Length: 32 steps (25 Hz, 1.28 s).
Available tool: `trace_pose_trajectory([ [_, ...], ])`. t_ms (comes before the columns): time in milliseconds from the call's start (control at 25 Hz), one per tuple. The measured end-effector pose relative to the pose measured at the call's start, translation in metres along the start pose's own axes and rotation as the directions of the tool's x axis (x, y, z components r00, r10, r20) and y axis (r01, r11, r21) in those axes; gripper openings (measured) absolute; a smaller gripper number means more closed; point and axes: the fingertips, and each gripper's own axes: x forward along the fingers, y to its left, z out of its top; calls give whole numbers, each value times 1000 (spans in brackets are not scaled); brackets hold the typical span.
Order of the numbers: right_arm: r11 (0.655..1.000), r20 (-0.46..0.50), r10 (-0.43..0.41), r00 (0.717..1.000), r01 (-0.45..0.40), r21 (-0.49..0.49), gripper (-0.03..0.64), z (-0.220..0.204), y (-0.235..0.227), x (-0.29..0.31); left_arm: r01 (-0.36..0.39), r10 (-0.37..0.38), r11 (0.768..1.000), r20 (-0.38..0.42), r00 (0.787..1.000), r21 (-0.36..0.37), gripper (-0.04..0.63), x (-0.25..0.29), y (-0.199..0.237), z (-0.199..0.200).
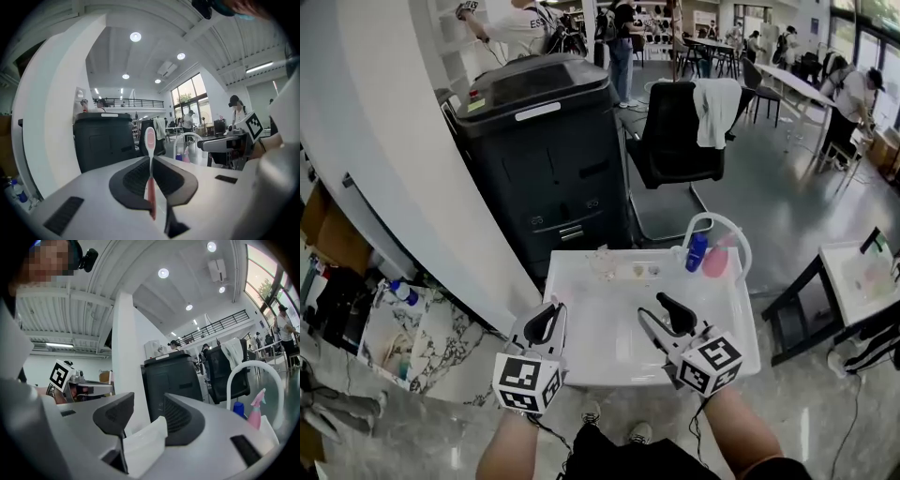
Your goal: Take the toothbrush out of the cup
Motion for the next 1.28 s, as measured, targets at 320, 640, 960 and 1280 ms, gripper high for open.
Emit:
trace_pose_trajectory([
  [320, 999, -17, 32, 999, -31, 24, 207, -21, 45, 6, -21, 21, 1000, -3, 1000, -17, 35, -52, 14, -13],
  [640, 999, -19, -16, 1000, 17, 35, 207, -35, 111, 25, 39, -39, 999, -3, 999, -33, 35, -103, 52, -33],
  [960, 988, 2, -147, 989, 147, 36, 187, -46, 187, 14, 190, -190, 981, -2, 982, -40, 35, -161, 71, -54],
  [1280, 956, 5, -292, 956, 292, 39, 162, -68, 238, -26, 346, -346, 937, 5, 938, -41, 35, -198, 57, -74],
])
